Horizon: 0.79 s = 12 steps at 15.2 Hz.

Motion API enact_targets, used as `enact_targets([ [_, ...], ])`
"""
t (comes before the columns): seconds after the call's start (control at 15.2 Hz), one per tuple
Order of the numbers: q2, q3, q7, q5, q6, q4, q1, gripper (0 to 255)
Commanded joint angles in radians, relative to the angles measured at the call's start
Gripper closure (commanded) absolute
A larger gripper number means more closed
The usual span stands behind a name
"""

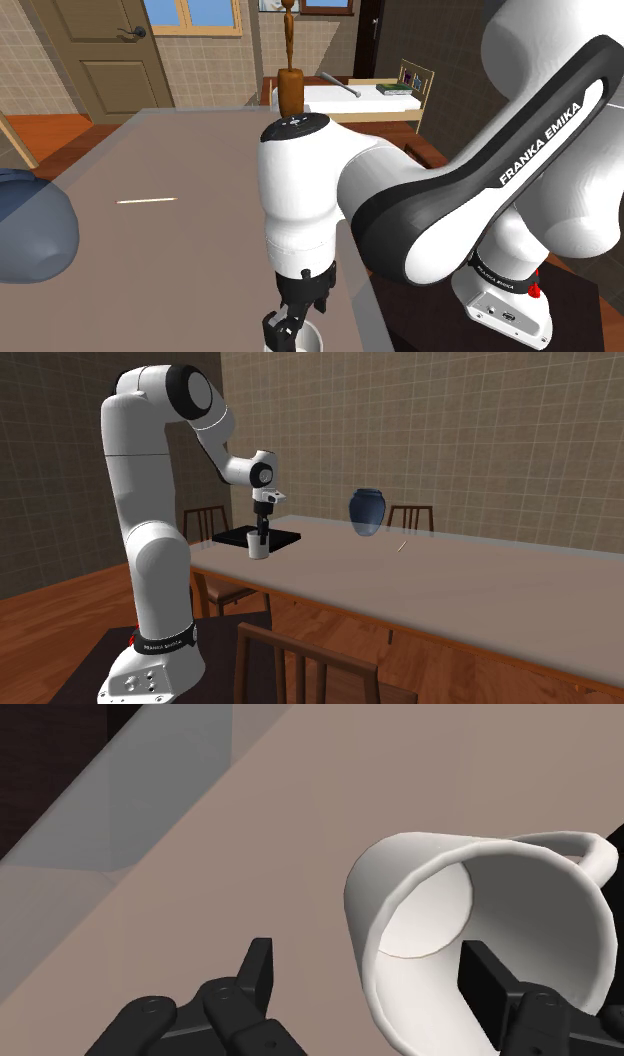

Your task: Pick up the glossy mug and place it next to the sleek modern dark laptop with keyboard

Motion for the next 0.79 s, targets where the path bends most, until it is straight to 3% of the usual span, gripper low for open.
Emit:
enact_targets([
  [0.0,0.000,0.000,0.000,0.000,0.000,0.000,0.000,0],
  [0.13,0.000,0.000,0.000,0.000,0.000,0.000,0.000,0],
  [0.4,-0.077,-0.018,-0.028,0.034,-0.135,0.065,-0.008,0],
  [0.73,-0.077,-0.019,-0.028,0.034,-0.135,0.065,-0.008,0],
])
